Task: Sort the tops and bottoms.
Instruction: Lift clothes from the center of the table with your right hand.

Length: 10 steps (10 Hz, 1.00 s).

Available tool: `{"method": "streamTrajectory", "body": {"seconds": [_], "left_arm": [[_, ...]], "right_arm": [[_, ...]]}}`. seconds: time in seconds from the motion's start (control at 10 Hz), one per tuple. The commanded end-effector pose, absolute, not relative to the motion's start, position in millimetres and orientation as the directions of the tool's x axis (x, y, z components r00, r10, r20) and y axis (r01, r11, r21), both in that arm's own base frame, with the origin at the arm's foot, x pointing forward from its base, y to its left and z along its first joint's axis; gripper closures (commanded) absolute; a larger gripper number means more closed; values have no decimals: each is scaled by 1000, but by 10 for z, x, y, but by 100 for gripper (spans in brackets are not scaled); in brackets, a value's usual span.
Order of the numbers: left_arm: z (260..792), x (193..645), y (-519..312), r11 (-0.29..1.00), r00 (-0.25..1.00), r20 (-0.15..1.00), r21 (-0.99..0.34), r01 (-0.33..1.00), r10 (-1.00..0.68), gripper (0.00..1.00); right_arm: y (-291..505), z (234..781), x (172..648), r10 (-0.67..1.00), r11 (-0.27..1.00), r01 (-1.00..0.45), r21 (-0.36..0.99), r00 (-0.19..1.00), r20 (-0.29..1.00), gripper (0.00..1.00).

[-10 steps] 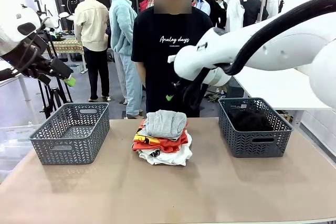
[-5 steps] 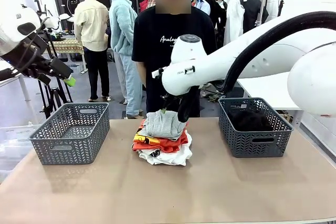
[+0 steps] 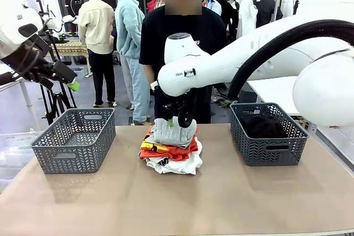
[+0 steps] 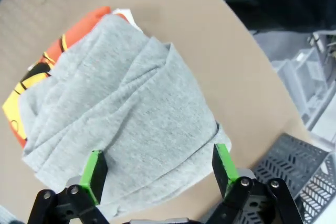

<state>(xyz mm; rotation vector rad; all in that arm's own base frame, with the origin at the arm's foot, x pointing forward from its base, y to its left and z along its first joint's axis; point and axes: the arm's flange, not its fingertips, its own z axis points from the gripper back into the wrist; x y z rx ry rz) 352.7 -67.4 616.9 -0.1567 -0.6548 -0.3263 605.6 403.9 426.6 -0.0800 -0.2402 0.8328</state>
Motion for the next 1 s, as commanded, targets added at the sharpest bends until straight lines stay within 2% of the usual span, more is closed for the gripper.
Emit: {"method": "streamTrajectory", "body": {"seconds": [0.0,0.5,0.6,0.7,0.9], "left_arm": [[6150,3510,-656,938,747,620,-47,343,-242,0],[6150,3510,-656,938,747,620,-47,343,-242,0],[6150,3510,-656,938,747,620,-47,343,-242,0],[6150,3510,-656,938,747,620,-47,343,-242,0],[6150,3510,-656,938,747,620,-47,343,-242,0]], "right_arm": [[4075,4275,6152,718,696,-698,-169,681,144,0],[3990,4222,6227,653,752,-659,-5,744,139,2],[3973,4201,6239,641,761,-648,32,758,119,12],[3970,4196,6246,641,760,-649,43,759,119,26],[3978,4211,6231,644,757,-651,45,756,115,63]]}}
